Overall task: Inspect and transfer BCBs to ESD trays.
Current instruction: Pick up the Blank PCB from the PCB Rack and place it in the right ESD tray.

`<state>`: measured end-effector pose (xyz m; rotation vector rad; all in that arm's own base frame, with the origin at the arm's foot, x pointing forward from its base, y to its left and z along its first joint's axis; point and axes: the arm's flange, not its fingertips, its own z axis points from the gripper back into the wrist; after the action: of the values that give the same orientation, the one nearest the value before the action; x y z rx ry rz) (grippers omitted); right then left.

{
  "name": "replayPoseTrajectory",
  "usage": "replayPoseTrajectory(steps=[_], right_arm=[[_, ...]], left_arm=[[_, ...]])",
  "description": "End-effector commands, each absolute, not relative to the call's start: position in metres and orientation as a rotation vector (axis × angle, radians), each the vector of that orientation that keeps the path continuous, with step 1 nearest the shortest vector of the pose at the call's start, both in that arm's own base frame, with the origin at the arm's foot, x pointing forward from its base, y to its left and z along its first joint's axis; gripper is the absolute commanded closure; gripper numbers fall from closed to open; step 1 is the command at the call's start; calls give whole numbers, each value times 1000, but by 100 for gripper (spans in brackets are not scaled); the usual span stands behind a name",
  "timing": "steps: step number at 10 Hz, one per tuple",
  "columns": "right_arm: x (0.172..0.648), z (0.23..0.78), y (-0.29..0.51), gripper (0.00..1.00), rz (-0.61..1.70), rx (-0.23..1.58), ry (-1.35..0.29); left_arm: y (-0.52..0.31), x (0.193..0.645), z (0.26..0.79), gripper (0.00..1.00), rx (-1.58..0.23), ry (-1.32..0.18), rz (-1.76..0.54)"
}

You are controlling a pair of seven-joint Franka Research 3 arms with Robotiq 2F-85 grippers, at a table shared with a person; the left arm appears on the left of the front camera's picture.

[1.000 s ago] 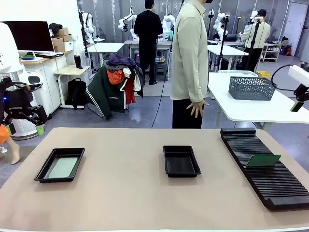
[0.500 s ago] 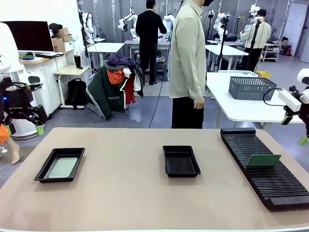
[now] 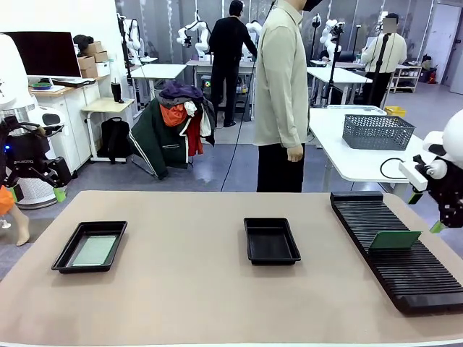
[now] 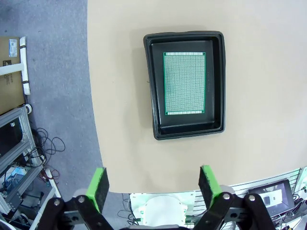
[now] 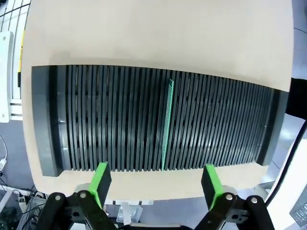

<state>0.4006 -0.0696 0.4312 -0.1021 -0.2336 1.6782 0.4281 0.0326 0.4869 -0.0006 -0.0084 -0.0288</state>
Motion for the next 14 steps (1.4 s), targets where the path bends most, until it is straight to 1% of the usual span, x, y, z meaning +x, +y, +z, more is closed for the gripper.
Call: replayPoseTrajectory(steps=[1,7,11,14], right_arm=[[415,407,-76,0,1696,-84,-268],[436,359,-69,0,1664,-59,-246],[445,342,-64,0,1657,-43,-236],[443,337,-65,0,1634,-46,-221]], left_arm=[[33,428,485,0,-1,-17,-36],[33,428,485,0,-1,-17,-36],[33,428,485,0,-1,-17,-36],[33,428,485,0,-1,-17,-36]])
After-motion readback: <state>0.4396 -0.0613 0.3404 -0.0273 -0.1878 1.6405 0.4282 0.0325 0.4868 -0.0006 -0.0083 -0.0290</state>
